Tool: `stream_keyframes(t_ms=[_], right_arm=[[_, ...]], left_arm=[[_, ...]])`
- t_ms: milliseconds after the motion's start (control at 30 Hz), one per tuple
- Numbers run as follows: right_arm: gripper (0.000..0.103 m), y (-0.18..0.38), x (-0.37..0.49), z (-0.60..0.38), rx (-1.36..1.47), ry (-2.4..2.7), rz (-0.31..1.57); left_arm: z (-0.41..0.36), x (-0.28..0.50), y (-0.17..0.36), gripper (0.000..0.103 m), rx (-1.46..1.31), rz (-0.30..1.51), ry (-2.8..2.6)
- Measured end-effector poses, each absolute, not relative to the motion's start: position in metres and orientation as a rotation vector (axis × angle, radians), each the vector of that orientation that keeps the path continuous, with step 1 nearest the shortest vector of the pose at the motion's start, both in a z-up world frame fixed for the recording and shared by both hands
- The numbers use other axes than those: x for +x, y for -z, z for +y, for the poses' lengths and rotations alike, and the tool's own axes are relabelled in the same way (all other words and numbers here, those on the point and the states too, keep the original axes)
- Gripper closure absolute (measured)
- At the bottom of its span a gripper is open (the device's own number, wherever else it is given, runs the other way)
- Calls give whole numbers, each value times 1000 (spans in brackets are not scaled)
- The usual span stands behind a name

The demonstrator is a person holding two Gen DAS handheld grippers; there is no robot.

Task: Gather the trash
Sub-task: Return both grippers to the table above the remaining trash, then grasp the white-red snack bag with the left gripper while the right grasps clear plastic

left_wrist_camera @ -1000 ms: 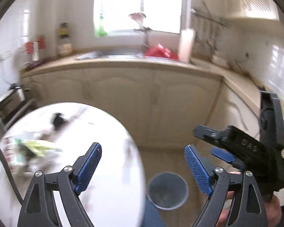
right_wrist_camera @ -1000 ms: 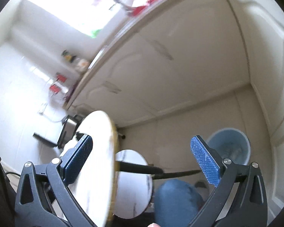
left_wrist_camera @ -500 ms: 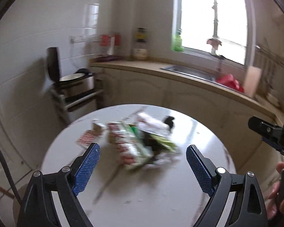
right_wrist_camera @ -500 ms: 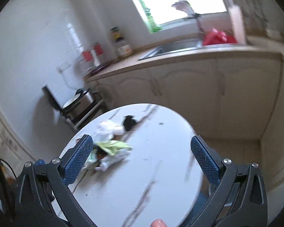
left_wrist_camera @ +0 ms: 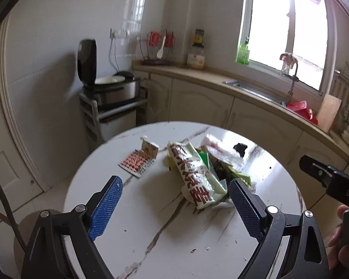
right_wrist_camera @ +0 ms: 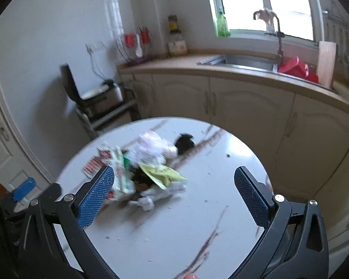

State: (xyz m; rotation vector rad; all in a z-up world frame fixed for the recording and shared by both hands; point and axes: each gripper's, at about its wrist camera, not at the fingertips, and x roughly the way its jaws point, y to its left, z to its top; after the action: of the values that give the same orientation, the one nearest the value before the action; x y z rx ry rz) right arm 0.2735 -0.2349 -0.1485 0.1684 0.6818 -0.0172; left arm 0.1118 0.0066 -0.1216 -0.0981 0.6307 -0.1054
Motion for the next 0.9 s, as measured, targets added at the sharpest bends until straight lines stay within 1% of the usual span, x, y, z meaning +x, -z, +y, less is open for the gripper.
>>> stream_keyframes(t_ms=[167,400,500,533,600,633,667,700,767,833,900], right_arm=[[0,177,293,-250,205,43,785],[0,209,313,-254,203,34,864],[0,223,323,-253,200,12,914],[0,229,326,-252,202,-2,931],[0,235,330,-250,206,-20,952],[0,238,331,-249,207,-26,960],[0,241,333,-247,209,-34,970],[0,243,334,-246,210,-38,977],[0,247,339,-243,215,-46,991],[0,251,343,-238,218,-59,1001],[0,258,348,-232,214,-67,1022]], left_arm=[[5,161,124,12,-112,716,116],[4,242,160,12,-170,893,127],[10,266,165,12,-207,925,134],[12,272,165,14,-218,927,143],[12,284,165,25,-228,928,184],[11,289,165,36,-226,925,206],[11,293,162,44,-215,918,223],[10,298,161,49,-210,913,231],[13,306,157,64,-199,898,243],[17,312,159,68,-203,886,251],[22,314,161,70,-199,878,260]])
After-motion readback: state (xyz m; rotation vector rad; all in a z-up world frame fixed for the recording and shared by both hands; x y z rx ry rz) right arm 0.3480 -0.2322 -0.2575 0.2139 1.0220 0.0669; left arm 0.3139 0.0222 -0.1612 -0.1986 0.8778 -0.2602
